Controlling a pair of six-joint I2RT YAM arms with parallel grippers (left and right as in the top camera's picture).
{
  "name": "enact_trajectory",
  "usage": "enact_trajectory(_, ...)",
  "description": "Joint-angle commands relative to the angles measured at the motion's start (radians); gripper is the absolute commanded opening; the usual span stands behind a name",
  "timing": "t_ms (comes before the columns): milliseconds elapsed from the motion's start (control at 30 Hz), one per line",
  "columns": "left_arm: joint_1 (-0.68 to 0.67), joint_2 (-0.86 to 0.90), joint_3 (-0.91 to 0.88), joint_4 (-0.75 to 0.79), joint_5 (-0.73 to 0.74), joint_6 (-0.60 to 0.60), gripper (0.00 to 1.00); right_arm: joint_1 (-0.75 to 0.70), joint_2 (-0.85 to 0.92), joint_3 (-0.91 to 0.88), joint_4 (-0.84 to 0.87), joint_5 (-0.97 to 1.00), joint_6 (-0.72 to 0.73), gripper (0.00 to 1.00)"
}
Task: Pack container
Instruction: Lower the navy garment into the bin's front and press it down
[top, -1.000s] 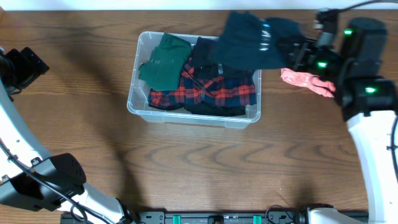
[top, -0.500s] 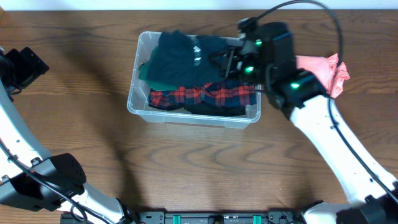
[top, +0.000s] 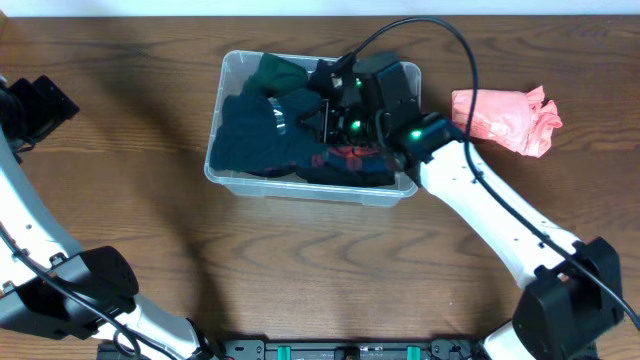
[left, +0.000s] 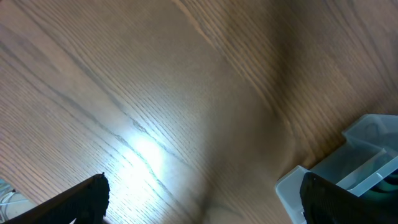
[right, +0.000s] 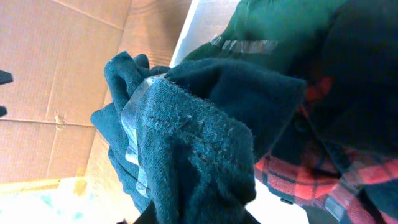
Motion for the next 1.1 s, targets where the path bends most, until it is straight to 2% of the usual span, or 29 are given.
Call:
enact_trajectory(0, 0.002, 0.004, -0.003, -0.002, -0.001, -0.010, 0.98, 0.020, 0.019, 0.017, 0.017, -0.021, 0.009, 0.01)
enact_trajectory(367, 0.002, 0.004, -0.003, -0.002, -0.001, -0.010, 0.98, 0.034, 0.063, 0.017, 0.018, 0.011, 0.008, 0.01)
enact_trajectory(1067, 0.002, 0.004, -0.003, -0.002, -0.001, -0.010, 0.98, 0.144, 0.090, 0.016, -0.090, 0.365, -0.053, 0.01)
